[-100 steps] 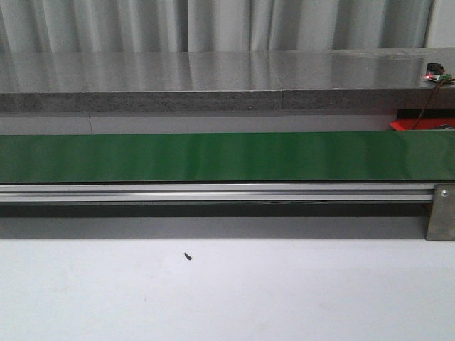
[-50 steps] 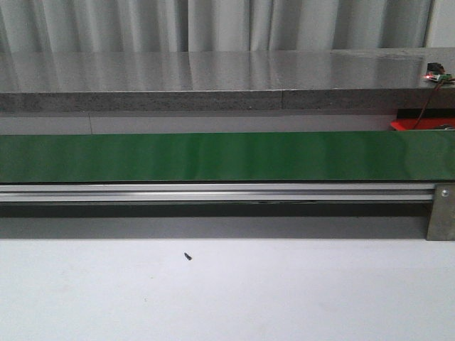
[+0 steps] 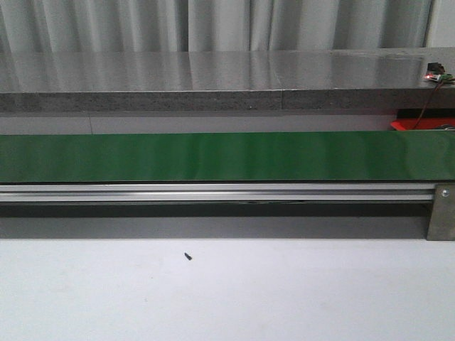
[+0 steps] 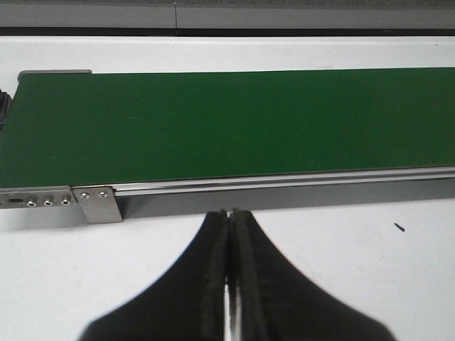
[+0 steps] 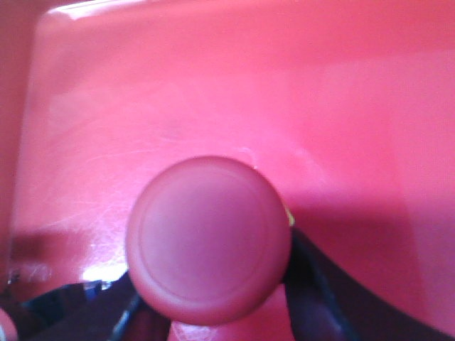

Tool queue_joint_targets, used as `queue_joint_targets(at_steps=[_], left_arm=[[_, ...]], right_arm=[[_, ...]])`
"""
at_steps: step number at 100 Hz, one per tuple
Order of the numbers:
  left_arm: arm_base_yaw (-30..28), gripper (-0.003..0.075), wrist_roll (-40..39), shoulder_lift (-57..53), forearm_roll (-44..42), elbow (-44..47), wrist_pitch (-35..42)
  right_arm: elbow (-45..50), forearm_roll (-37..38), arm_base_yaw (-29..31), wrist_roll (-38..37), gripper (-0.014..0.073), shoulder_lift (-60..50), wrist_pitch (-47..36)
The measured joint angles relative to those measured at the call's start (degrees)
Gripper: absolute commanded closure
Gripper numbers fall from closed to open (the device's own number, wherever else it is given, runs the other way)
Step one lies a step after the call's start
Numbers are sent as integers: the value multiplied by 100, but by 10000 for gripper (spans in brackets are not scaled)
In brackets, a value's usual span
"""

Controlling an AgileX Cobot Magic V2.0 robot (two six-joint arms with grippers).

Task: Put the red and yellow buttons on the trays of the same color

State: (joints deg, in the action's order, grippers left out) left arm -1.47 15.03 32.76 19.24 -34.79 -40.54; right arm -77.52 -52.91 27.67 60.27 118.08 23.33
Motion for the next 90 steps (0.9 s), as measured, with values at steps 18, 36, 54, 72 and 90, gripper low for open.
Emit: queue_joint_targets(at_steps=[18, 36, 54, 72, 90], left_arm=[[0, 740, 0, 0, 0, 0, 0], [0, 740, 0, 0, 0, 0, 0], [0, 740, 0, 0, 0, 0, 0], [0, 740, 0, 0, 0, 0, 0], [0, 740, 0, 0, 0, 0, 0]], right_arm=[[0, -12, 0, 0, 415, 3, -48], [0, -23, 0, 0, 150, 25, -48], [0, -23, 9, -13, 125, 25, 91], [0, -23, 9, -13, 125, -138, 200], [0, 56, 9, -2, 125, -440, 217]])
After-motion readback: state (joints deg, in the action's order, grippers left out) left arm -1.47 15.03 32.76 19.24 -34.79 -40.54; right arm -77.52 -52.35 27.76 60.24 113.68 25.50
